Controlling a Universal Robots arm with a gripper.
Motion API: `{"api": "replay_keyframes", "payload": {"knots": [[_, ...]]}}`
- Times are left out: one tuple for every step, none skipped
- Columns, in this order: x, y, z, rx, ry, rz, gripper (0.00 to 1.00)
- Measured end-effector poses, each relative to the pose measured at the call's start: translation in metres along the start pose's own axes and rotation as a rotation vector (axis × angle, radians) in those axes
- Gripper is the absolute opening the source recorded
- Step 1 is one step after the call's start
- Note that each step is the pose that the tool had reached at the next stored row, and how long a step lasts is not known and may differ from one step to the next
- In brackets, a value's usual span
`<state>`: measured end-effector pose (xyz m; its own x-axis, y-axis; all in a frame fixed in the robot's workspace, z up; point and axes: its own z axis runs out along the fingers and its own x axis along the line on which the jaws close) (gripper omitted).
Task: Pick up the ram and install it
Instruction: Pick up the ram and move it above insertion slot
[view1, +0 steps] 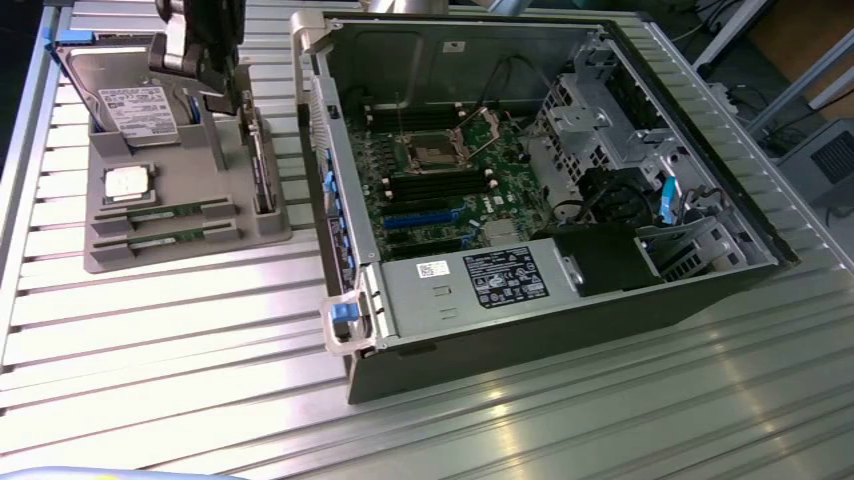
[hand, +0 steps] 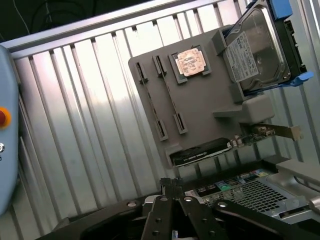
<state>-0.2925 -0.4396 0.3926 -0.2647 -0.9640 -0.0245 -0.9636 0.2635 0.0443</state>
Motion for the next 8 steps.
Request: {"api": "replay_keyframes", "payload": {"knots": [[0.0, 0.0, 0.0, -0.0003, 0.0005, -0.011, 0.1], [0.0, 0.0, 0.0, -0.0006, 0.001, -0.021, 0.1], [0.0, 0.0, 0.0, -0.001, 0.0019, -0.041, 0.1], [0.0, 0.0, 0.0, -0.0018, 0.0032, -0.071, 0.1], [0.0, 0.0, 0.0, -0.0022, 0.0039, -0.086, 0.1], [0.0, 0.0, 0.0, -0.0025, 0.0045, -0.099, 0.1], [0.0, 0.0, 0.0, -0.0031, 0.0055, -0.122, 0.1], [0.0, 0.0, 0.0, -0.0035, 0.0063, -0.14, 0.1]]}}
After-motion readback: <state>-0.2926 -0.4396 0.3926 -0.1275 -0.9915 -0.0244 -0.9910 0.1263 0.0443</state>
